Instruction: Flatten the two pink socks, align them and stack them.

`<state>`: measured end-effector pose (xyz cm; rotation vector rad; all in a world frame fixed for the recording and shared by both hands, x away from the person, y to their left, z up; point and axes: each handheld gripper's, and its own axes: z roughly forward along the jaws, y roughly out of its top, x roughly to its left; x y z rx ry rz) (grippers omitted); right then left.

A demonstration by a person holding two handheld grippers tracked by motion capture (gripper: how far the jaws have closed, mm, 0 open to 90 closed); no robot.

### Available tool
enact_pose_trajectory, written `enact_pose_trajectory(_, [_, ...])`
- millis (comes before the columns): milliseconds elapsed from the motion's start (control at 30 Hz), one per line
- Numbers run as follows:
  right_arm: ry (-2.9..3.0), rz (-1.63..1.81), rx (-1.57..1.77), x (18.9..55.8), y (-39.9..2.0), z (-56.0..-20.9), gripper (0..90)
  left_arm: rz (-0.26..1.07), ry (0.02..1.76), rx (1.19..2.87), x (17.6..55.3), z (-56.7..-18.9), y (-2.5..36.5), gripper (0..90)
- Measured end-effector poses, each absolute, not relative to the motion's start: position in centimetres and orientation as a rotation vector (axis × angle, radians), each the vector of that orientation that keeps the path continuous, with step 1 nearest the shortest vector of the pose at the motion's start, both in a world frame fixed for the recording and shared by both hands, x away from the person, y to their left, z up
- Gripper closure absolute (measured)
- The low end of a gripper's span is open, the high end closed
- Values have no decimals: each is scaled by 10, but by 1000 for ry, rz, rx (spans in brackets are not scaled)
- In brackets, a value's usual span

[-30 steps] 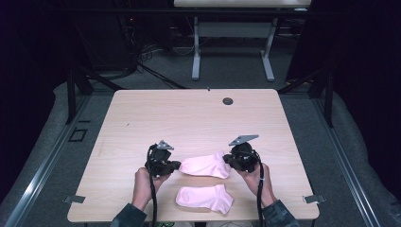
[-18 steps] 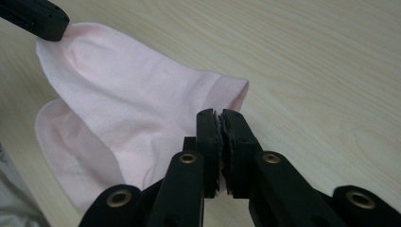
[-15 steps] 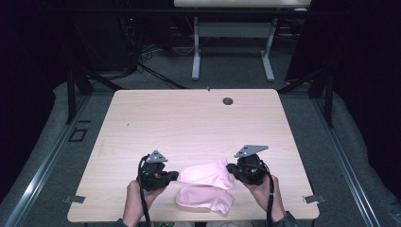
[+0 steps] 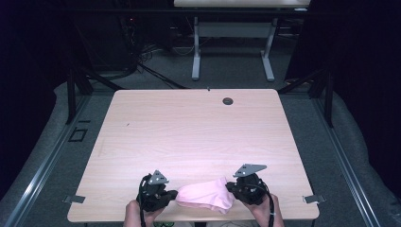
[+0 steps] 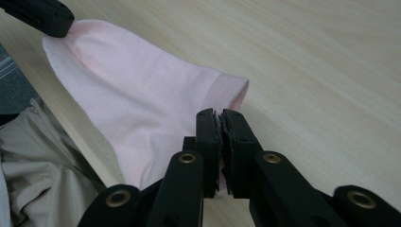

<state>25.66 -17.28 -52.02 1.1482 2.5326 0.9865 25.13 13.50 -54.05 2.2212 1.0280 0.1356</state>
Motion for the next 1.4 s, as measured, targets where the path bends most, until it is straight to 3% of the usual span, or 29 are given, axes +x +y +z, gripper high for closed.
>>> enact_pose_trajectory(100, [2541,964,1178,255,-172,-533,852,208,1026,2260,249,-545,130,882])
enact_pose_trajectory(367, [2543,947,1206,253,-171,-556,842,253,1032,2297,248,-552,125,867])
enact_pose_trajectory(467, [2543,954,1196,252,-171,-557,804,282,1042,2307,248,-552,124,757])
enact_pose_trajectory(633, [2487,1004,1209,251,-177,-549,646,307,1042,2277,250,-545,131,390])
enact_pose_trajectory(767, [2426,1058,1209,250,-188,-537,477,339,1077,2225,252,-537,143,222])
enact_pose_trajectory(1033, [2285,1096,1265,252,-223,-522,158,424,1182,2146,258,-528,182,97])
enact_pose_trajectory(1400, [2146,962,1378,263,-274,-541,30,474,1380,2068,277,-556,236,7])
